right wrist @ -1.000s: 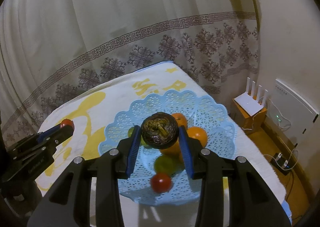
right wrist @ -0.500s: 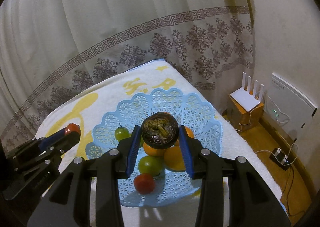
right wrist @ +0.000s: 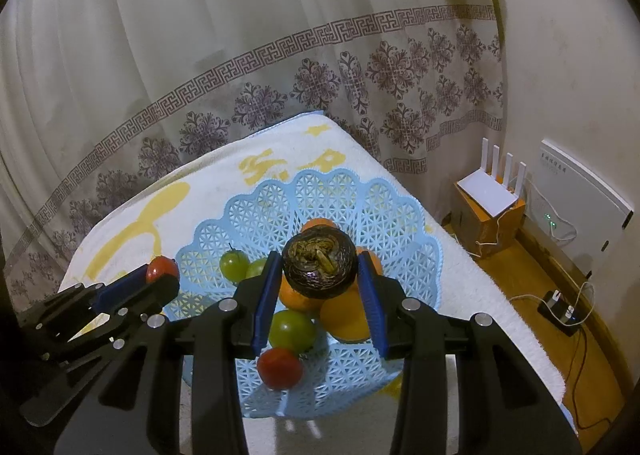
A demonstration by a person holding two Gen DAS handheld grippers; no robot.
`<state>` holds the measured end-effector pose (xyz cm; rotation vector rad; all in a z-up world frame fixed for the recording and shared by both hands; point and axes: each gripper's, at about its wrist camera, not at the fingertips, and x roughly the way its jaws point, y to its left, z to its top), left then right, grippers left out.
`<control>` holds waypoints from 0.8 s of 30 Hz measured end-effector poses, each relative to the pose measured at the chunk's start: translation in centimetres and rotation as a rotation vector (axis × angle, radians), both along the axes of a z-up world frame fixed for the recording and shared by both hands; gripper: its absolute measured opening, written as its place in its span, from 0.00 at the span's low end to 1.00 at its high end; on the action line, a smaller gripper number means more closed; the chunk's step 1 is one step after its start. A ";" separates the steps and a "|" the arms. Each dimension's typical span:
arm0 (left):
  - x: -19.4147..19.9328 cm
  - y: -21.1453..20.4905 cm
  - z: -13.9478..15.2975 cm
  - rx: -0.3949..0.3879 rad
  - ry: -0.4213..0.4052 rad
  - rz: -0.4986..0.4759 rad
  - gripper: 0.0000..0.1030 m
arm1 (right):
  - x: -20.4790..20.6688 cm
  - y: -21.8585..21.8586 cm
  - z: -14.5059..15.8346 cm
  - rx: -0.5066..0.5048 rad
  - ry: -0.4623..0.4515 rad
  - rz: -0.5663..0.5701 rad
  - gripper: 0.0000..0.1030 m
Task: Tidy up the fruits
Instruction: 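Carry the cherry tomato and brown fruit over the blue basket, then open both tools to drop the tomato and brown fruit into the basket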
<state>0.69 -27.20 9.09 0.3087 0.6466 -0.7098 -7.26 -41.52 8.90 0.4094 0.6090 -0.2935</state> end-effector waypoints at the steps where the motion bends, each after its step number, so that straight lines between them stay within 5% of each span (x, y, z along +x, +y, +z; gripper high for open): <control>1: 0.0 0.0 -0.1 0.001 0.001 -0.002 0.24 | 0.0 0.0 0.0 -0.001 0.001 0.000 0.39; 13: 0.3 0.2 -0.5 0.004 0.024 0.001 0.26 | 0.1 0.1 0.0 0.000 0.001 0.000 0.39; 17: 0.8 1.0 -0.5 -0.021 0.045 0.024 0.46 | 0.1 0.1 0.0 0.000 0.001 0.000 0.39; 24: 1.5 3.0 -0.1 -0.046 0.059 0.074 0.46 | 0.2 0.7 -0.5 -0.002 0.007 0.020 0.39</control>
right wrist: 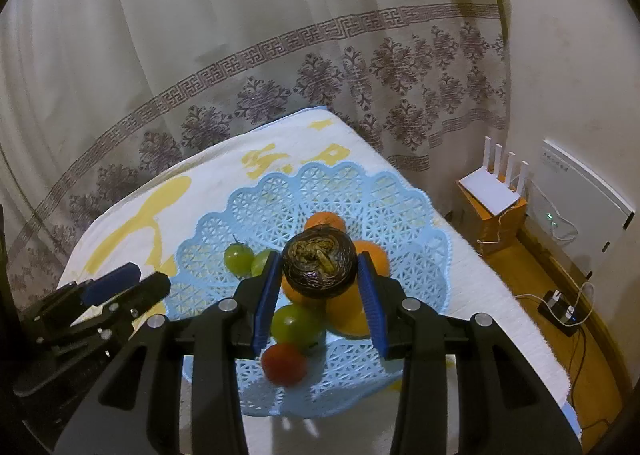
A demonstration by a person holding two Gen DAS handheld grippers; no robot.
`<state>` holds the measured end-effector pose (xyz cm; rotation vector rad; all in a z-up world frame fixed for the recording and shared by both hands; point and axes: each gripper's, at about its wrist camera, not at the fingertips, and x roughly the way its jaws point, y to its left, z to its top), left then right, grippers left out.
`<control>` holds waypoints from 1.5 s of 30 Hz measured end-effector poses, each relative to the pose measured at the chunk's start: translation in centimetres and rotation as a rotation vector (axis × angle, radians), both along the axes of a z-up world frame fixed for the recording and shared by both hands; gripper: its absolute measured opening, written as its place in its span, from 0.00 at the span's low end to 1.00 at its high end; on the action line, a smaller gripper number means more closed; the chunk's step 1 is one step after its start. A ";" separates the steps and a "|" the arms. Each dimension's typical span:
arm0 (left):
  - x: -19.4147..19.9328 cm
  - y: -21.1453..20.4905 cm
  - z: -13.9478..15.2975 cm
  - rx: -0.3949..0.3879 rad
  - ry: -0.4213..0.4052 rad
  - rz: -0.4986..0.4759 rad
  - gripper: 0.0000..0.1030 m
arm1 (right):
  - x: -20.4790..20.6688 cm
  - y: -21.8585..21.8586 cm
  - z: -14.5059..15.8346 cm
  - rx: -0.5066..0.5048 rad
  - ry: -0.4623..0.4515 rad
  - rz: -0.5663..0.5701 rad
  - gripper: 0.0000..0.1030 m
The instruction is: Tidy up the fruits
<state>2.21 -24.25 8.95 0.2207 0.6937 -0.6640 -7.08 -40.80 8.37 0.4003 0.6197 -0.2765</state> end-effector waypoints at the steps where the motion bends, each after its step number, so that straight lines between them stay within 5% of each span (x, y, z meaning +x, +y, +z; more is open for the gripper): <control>1: 0.1 0.2 0.0 -0.001 0.001 0.006 0.47 | 0.0 0.2 -0.1 0.001 0.001 0.006 0.39; 15: 0.6 1.9 0.1 -0.004 0.008 0.066 0.58 | 1.1 3.5 -1.0 0.032 0.041 0.122 0.40; 17: 0.7 2.2 0.1 -0.005 0.007 0.080 0.71 | 1.1 3.5 -1.0 0.044 0.039 0.120 0.54; 31: 0.1 2.3 0.2 0.005 -0.013 0.084 0.72 | -1.1 0.8 1.5 0.023 -0.042 0.000 0.59; 34: -0.3 2.5 0.3 0.002 -0.022 0.080 0.82 | -1.8 -0.1 2.2 0.016 -0.066 -0.040 0.67; 39: -1.0 2.5 0.5 -0.001 -0.037 0.067 0.82 | -3.6 -1.2 2.9 -0.007 -0.098 -0.109 0.88; 45: -1.8 2.4 0.5 -0.010 -0.043 0.046 0.82 | -5.1 -1.3 2.3 -0.021 -0.069 -0.131 0.94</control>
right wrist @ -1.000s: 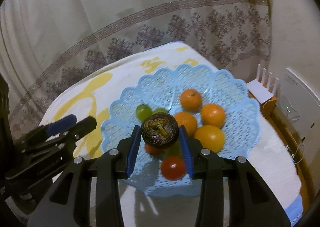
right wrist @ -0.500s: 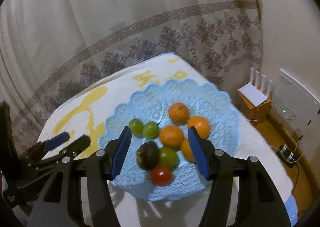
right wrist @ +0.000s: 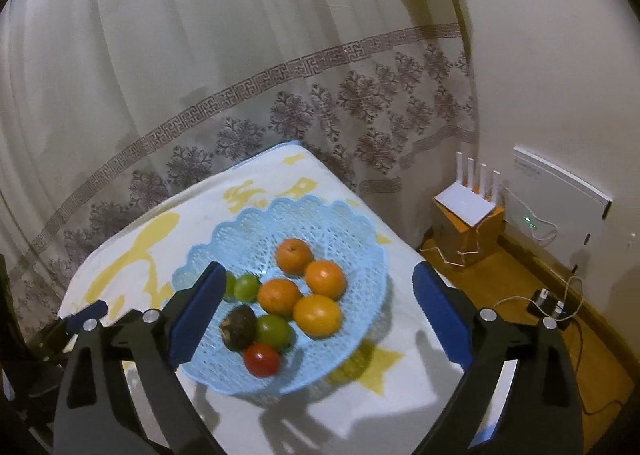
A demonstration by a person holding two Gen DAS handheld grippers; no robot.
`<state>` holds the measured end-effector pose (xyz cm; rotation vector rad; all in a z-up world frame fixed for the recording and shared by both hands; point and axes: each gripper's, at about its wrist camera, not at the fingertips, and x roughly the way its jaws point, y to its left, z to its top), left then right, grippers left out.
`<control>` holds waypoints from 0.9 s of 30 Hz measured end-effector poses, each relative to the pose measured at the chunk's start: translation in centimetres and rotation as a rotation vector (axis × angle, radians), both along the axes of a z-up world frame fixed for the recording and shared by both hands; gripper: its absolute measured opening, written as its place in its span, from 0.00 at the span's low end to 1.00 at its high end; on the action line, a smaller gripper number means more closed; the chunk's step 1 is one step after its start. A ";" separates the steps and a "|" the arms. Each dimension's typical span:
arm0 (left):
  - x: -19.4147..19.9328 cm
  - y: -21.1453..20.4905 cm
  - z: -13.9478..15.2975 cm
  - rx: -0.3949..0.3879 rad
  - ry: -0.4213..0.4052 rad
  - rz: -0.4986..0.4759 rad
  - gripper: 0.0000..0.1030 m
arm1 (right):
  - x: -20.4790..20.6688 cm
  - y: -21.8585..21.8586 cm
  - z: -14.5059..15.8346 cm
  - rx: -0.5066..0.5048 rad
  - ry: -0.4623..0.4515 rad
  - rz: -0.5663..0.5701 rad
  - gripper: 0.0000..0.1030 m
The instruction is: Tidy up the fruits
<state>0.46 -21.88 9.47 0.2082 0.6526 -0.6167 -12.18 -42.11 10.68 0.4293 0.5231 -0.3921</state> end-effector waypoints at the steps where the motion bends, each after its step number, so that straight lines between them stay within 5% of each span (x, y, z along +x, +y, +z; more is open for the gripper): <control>1: -0.1 0.0 0.0 -0.001 -0.001 0.001 0.82 | -0.1 0.1 -0.1 -0.001 0.002 0.000 0.94; 24: -1.6 1.2 0.4 0.020 -0.078 0.066 0.82 | -1.2 5.2 -1.1 -0.194 0.070 0.051 0.97; 25: -1.7 1.2 0.4 0.021 -0.082 0.068 0.92 | -1.1 5.2 -1.1 -0.188 0.076 0.049 0.97; 27: -2.1 1.2 0.6 0.018 -0.103 0.073 0.95 | -1.1 5.0 -1.1 -0.172 0.079 0.047 0.97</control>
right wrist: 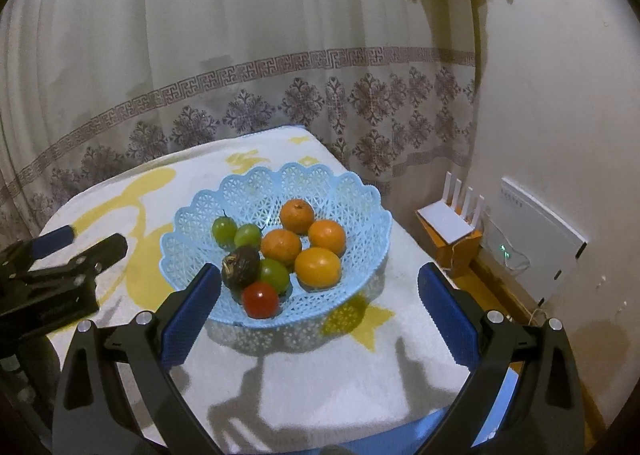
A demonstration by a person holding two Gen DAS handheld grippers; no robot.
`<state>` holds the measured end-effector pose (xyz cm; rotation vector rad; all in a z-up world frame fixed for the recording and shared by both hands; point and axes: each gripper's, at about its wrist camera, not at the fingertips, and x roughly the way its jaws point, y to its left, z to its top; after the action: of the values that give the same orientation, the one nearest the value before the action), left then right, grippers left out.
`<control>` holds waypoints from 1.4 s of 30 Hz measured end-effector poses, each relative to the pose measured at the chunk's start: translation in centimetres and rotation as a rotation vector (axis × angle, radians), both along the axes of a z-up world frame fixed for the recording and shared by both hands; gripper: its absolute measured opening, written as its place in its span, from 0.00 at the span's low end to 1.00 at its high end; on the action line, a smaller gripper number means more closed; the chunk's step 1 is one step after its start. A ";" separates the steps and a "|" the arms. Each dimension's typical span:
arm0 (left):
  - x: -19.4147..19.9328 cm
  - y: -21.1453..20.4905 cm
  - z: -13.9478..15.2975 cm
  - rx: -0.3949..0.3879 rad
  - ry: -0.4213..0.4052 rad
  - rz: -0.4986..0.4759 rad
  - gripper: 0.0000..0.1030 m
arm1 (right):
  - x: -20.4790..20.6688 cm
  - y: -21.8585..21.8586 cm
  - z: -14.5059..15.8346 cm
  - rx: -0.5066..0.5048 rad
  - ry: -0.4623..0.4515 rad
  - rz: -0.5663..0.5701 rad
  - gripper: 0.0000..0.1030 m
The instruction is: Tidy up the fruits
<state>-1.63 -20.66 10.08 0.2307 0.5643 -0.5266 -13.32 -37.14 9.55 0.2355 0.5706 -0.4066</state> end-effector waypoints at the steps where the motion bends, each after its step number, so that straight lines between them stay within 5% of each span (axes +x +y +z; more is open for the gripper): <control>1: -0.1 -0.1 0.1 0.002 -0.009 -0.001 0.95 | 0.0 -0.1 0.0 0.005 -0.002 -0.002 0.97; 11: -1.0 -0.8 -0.1 0.055 -0.070 0.021 0.95 | -0.4 0.4 -0.2 -0.026 -0.012 -0.013 0.97; 42: -0.9 -1.0 -0.6 0.057 -0.048 0.007 0.95 | 0.1 0.9 -0.9 -0.061 0.035 -0.003 0.97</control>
<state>-2.54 -21.62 9.47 0.2940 0.5339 -0.4971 -13.19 -36.21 8.70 0.1711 0.5912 -0.4314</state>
